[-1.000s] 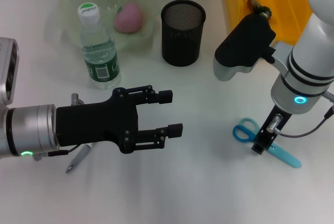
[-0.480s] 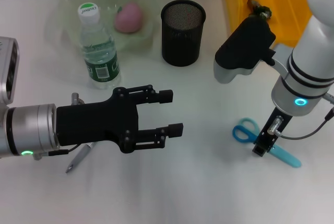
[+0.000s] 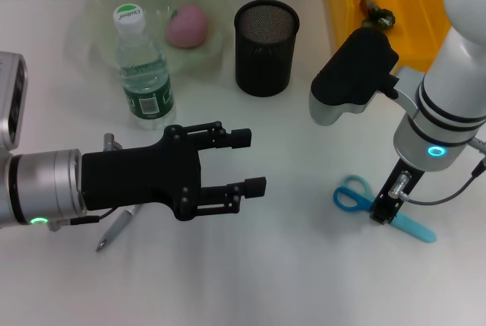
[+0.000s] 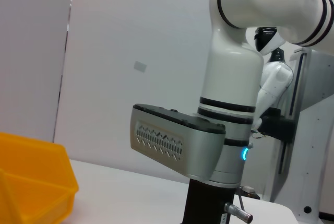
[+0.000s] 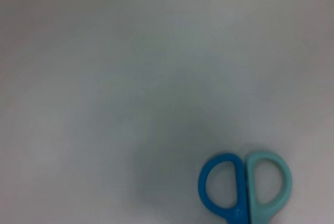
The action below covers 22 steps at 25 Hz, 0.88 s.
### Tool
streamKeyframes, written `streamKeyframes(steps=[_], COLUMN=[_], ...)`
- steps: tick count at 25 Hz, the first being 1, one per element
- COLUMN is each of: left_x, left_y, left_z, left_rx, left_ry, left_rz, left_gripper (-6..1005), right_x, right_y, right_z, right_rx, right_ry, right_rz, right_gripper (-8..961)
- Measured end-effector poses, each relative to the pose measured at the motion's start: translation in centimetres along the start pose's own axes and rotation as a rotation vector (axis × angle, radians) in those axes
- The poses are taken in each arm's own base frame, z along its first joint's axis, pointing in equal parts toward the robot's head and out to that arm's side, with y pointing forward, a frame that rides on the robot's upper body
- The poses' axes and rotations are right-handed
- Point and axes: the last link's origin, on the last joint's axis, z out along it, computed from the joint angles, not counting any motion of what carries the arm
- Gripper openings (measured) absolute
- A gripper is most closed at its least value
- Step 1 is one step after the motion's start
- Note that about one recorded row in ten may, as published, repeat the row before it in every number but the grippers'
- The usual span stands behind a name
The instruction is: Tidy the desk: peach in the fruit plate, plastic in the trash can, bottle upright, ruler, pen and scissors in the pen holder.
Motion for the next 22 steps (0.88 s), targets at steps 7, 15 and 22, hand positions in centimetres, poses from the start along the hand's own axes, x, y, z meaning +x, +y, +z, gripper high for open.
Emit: streamKeyframes(steps=[7,15,22], left_x=[0.1,0.5,0.6], left_y=[-0.1,-0.2,-0.1], left_z=[-0.1,-0.9,-1.1], left_rx=[0.007,0.074,0.078], left_ry=[0.005,0.087,0.107], left_rz=[0.005,0.048,0.056], left_gripper=[716,716,716], right_x=[0.1,1.2,2.7], right_y=[0.0,-2.2,-5.7], right_z=[-0.6,-5.3,-7.9], right_rx=[0.009,-0.074,-0.176], right_ry=[-0.069,-0.462,-0.823], right_rz=[0.000,0.111,0.178], right_gripper=[211,213,215])
